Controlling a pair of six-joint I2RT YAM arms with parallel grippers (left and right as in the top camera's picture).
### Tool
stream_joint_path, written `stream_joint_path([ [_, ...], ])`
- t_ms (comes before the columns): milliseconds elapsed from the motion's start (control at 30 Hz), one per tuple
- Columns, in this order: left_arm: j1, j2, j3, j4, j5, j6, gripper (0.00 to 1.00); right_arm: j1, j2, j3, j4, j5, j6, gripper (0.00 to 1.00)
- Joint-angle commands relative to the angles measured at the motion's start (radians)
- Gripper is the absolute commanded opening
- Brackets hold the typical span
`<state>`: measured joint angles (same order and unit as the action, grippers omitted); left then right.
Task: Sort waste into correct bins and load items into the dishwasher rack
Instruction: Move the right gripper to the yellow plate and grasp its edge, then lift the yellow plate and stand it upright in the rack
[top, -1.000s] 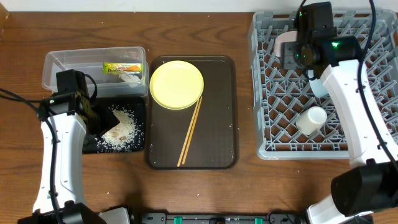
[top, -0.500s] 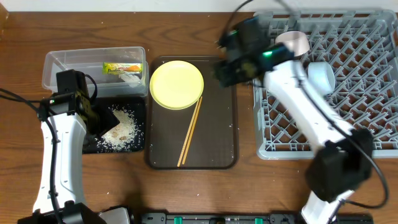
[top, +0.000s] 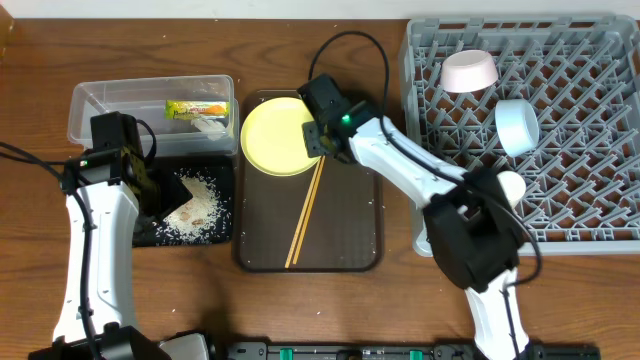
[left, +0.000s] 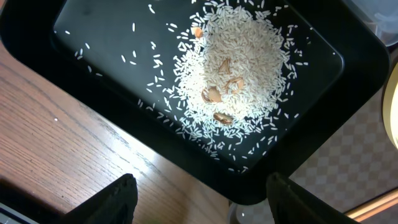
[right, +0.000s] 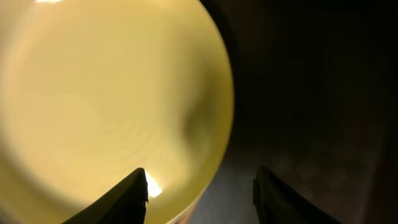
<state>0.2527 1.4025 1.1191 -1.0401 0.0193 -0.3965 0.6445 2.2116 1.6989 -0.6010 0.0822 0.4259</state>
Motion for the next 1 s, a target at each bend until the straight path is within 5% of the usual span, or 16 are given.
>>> stream_joint_path([
  [0, 0.004, -0.003, 0.009, -0.003, -0.005, -0.009, 0.69, 0.002, 0.051, 0.002, 0.035, 0.048, 0.079, 0.52],
  [167, 0.004, -0.003, 0.009, -0.004, -0.004, -0.010, 0.70, -0.002, 0.100, 0.002, 0.090, 0.009, 0.086, 0.41],
  [500, 0.004, -0.003, 0.009, -0.004, -0.005, -0.010, 0.69, -0.017, 0.103, 0.002, 0.185, 0.007, 0.087, 0.01],
  [733, 0.004, -0.003, 0.009, -0.004, -0.005, -0.009, 0.69, -0.088, 0.018, 0.003, 0.187, 0.007, 0.058, 0.01],
  [967, 0.004, -0.003, 0.009, -0.003, -0.005, -0.009, 0.69, -0.159, -0.166, 0.003, 0.135, 0.008, -0.153, 0.01],
])
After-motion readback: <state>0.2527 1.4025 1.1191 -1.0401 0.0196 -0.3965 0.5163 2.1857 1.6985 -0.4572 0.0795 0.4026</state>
